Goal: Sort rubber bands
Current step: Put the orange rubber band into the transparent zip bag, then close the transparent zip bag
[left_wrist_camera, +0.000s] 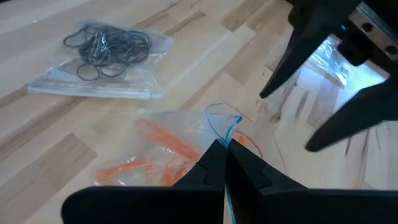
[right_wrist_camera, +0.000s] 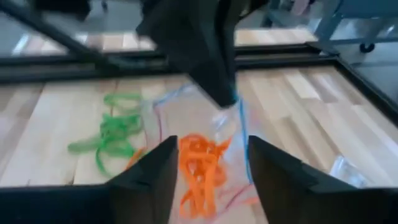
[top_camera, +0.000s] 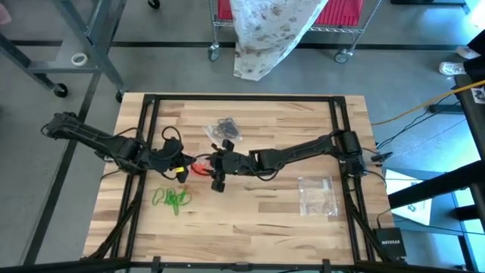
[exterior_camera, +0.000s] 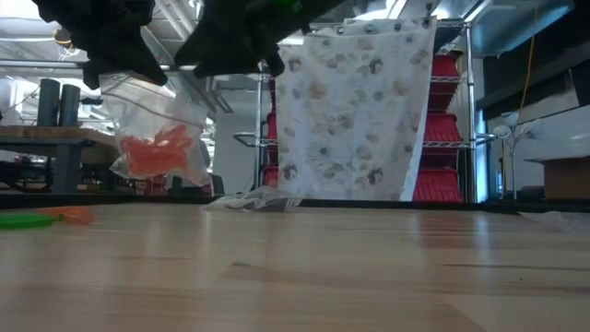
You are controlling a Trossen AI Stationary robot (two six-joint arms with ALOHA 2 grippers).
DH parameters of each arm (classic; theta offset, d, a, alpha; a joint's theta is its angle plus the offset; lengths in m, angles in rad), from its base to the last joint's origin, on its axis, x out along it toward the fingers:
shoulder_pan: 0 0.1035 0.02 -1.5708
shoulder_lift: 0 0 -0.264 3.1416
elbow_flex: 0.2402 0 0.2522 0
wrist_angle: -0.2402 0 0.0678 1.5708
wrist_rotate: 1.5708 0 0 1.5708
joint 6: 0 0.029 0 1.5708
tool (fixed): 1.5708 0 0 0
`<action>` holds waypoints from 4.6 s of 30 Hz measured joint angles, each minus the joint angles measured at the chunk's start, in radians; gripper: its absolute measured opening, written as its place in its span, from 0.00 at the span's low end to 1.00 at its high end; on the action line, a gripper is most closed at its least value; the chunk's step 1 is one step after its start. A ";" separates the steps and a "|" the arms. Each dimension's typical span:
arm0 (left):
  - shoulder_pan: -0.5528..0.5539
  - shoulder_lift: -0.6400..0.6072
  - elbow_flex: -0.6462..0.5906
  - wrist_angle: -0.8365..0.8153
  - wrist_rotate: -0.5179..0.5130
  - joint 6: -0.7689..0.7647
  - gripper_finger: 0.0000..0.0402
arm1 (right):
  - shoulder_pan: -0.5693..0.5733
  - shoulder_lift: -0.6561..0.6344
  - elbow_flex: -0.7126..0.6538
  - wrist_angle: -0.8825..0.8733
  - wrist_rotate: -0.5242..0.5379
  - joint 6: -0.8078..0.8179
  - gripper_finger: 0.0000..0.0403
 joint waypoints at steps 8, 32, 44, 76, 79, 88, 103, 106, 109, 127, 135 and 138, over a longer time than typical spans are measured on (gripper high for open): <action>0.010 0.000 0.000 -0.004 -0.024 0.010 0.00 | 0.043 -0.029 0.002 -0.071 -0.155 0.007 0.56; 0.061 0.000 0.000 0.000 -0.078 -0.011 0.00 | 0.073 0.386 0.005 0.369 -0.150 0.024 0.42; 0.061 0.000 0.000 -0.001 -0.074 -0.013 0.00 | 0.040 0.520 0.266 0.154 -0.195 0.000 0.40; -0.044 0.005 -0.054 0.007 -0.007 -0.064 0.00 | 0.123 0.120 0.262 -0.338 0.087 -0.090 0.01; -0.060 0.011 -0.079 0.058 -0.006 -0.083 0.00 | 0.101 0.121 0.263 -0.324 0.079 -0.080 0.01; -0.072 0.011 -0.079 0.135 -0.007 -0.034 0.00 | 0.066 0.164 0.264 -0.283 0.019 -0.065 0.01; -0.073 0.011 -0.079 0.143 0.006 -0.030 0.00 | 0.065 0.158 0.264 -0.403 0.071 -0.030 0.36; -0.073 0.011 -0.079 0.142 0.043 -0.007 0.00 | 0.067 0.119 0.263 -0.468 0.040 -0.039 0.42; -0.080 0.011 -0.079 0.142 0.084 0.020 0.00 | 0.084 0.047 0.264 -0.552 0.017 -0.068 0.45; -0.171 0.011 -0.079 0.210 0.122 0.150 0.00 | 0.104 -0.011 -0.015 -0.235 -0.034 -0.378 0.39; -0.170 0.011 -0.079 0.209 0.121 0.150 0.00 | 0.097 0.014 -0.026 -0.140 -0.026 -0.623 0.36; -0.169 0.011 -0.079 0.210 0.119 0.146 0.00 | 0.096 0.015 -0.026 -0.145 -0.026 -0.657 0.36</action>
